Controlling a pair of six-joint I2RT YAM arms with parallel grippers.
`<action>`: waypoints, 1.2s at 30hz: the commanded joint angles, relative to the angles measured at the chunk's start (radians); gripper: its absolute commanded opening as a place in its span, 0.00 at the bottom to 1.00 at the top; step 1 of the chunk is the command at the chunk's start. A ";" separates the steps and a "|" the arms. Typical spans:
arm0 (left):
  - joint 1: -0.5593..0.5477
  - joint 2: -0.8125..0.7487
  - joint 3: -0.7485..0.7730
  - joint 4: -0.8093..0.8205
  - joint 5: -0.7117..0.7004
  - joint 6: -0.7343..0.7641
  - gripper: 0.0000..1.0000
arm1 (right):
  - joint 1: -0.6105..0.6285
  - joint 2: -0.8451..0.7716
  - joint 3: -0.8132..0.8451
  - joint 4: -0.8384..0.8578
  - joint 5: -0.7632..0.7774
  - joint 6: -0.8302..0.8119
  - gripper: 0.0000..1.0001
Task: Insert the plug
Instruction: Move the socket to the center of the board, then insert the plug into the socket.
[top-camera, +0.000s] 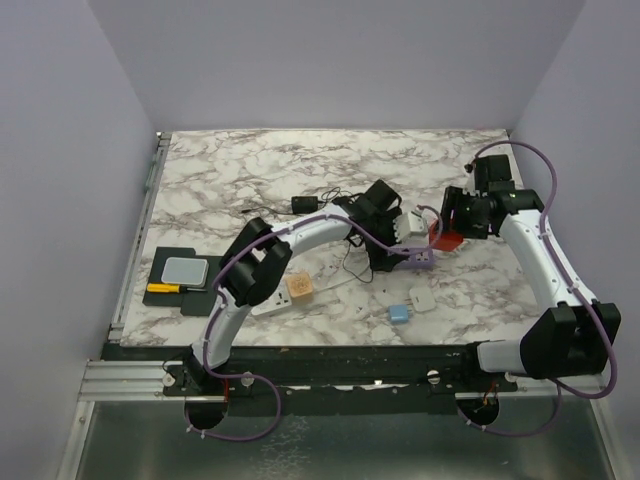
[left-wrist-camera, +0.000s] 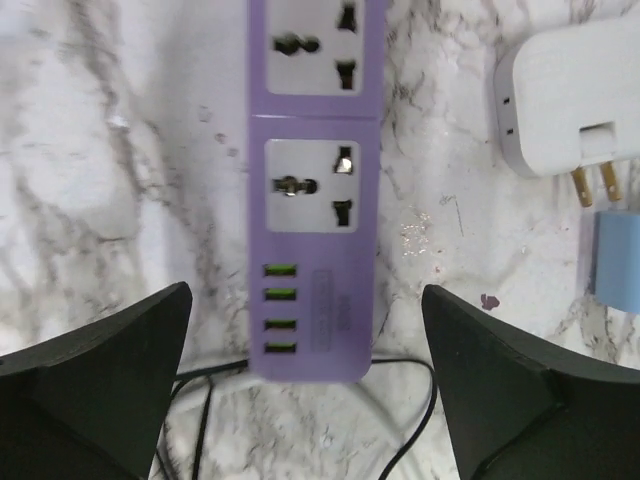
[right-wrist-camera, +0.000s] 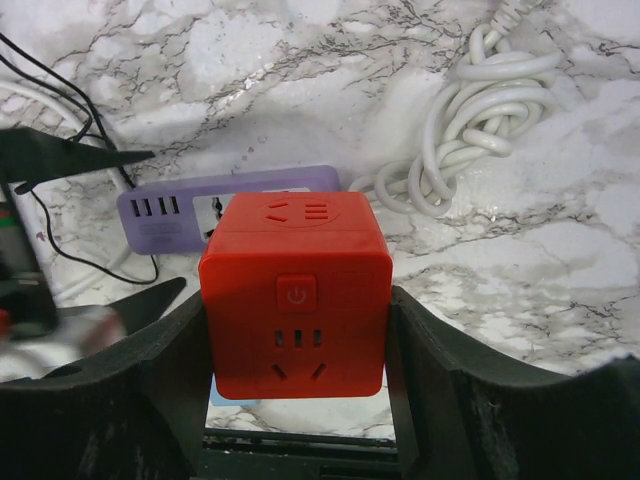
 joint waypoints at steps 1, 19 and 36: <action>0.091 -0.135 0.078 -0.017 0.130 -0.095 0.99 | 0.010 -0.015 -0.016 -0.005 -0.034 -0.038 0.01; 0.355 -0.417 0.004 -0.033 -0.050 -0.241 0.99 | 0.104 0.089 -0.063 0.044 0.056 -0.041 0.01; 0.384 -0.411 -0.055 -0.133 -0.273 -0.196 0.99 | 0.120 0.158 -0.027 0.078 0.086 -0.055 0.01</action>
